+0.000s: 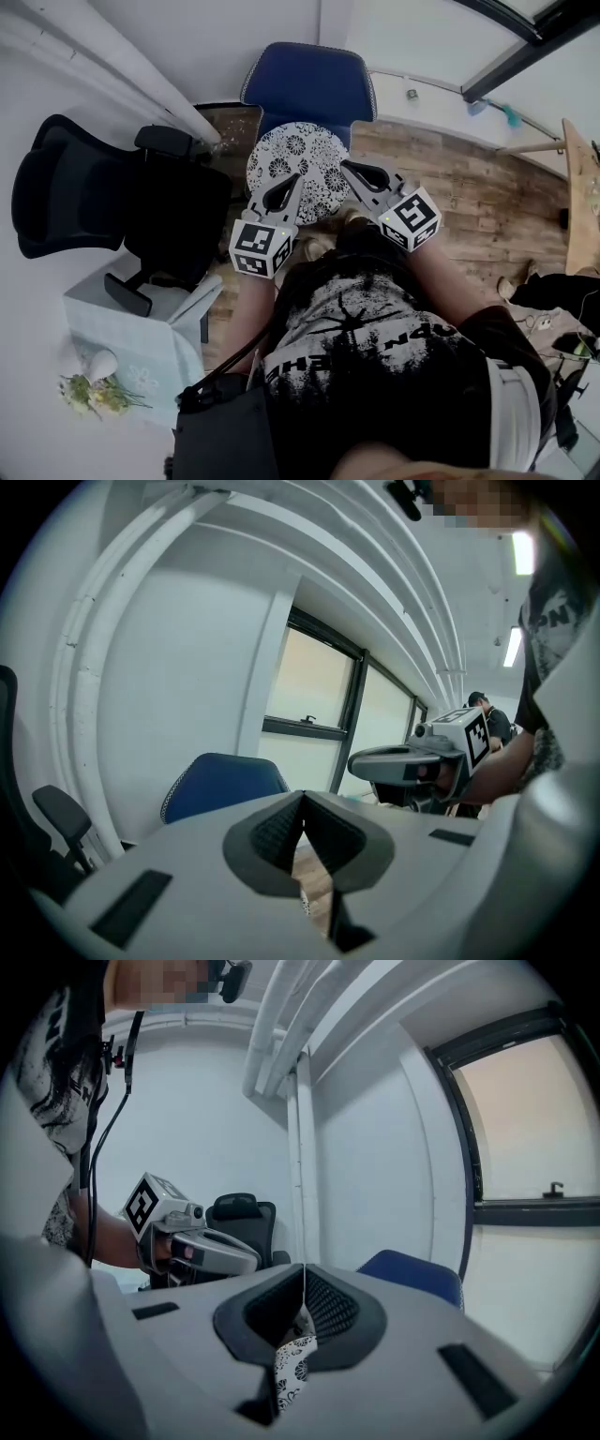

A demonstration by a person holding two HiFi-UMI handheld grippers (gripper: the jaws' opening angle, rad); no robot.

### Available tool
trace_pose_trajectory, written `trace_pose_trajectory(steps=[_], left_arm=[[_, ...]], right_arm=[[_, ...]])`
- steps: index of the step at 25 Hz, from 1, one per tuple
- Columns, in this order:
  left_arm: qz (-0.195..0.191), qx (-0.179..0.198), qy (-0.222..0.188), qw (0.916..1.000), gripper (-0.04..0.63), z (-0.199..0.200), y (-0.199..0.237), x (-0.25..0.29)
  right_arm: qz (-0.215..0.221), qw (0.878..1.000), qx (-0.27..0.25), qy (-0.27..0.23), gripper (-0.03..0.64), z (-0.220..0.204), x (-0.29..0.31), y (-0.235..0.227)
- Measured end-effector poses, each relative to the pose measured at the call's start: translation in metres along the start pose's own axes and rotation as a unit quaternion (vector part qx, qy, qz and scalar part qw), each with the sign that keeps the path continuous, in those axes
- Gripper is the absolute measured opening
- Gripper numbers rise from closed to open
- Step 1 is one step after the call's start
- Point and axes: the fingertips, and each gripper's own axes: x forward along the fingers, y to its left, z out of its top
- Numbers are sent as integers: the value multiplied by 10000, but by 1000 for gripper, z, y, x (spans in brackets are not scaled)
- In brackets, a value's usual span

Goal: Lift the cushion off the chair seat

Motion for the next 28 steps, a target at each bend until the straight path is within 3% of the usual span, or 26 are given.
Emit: trace_pose_trajectory(steps=[14,28], left_arm=[[95,-396,237,9989,12,-3,6,57],[12,-384,1029,9939,12,-62,27,132]], right_arm=[[35,9982,351,489,18,-33,4,-59],[-47,9800,1337,1472,45,-157,29,-119]])
